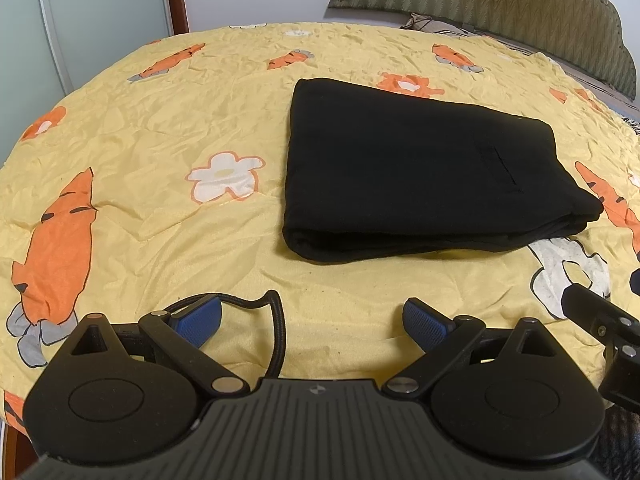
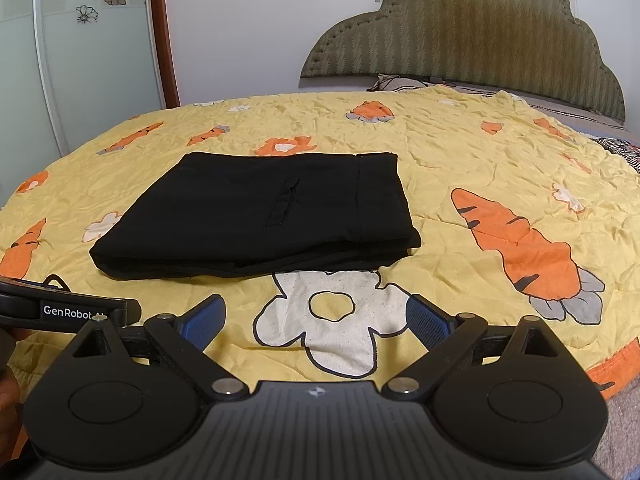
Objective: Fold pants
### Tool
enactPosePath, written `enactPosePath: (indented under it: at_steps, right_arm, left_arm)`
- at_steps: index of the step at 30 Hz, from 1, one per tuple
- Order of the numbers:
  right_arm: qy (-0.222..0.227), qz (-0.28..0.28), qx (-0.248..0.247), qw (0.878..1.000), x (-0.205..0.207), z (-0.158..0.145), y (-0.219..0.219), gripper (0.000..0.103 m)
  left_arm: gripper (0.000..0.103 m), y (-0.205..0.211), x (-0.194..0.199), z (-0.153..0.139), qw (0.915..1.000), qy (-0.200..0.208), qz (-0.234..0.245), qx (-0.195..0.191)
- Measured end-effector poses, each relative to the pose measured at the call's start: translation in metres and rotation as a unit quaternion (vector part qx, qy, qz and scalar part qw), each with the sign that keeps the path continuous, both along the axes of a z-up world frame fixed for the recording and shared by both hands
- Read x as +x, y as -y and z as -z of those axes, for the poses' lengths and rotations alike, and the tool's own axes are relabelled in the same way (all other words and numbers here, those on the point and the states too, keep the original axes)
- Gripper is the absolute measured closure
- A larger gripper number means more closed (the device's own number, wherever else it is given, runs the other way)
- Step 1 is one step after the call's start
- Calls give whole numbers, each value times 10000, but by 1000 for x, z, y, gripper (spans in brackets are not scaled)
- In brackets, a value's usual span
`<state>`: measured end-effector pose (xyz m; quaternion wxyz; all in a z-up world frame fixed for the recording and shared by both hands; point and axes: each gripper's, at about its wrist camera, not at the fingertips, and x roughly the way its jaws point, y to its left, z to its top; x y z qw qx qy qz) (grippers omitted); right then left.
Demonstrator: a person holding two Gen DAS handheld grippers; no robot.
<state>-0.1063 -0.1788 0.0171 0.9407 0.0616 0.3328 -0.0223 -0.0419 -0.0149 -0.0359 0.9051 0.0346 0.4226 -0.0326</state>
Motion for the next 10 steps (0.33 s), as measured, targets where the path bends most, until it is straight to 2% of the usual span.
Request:
enactPosePath:
  at_steps: [8,10]
  right_arm:
    - [-46,9,-45,10000,4,3,2,5]
    - [16,28,-27,10000,5,1,5,6]
  left_arm:
    - [4,2,-4,-5,9990,337,138,254]
    - [4,-4,-3,-10,9990,388,139,145]
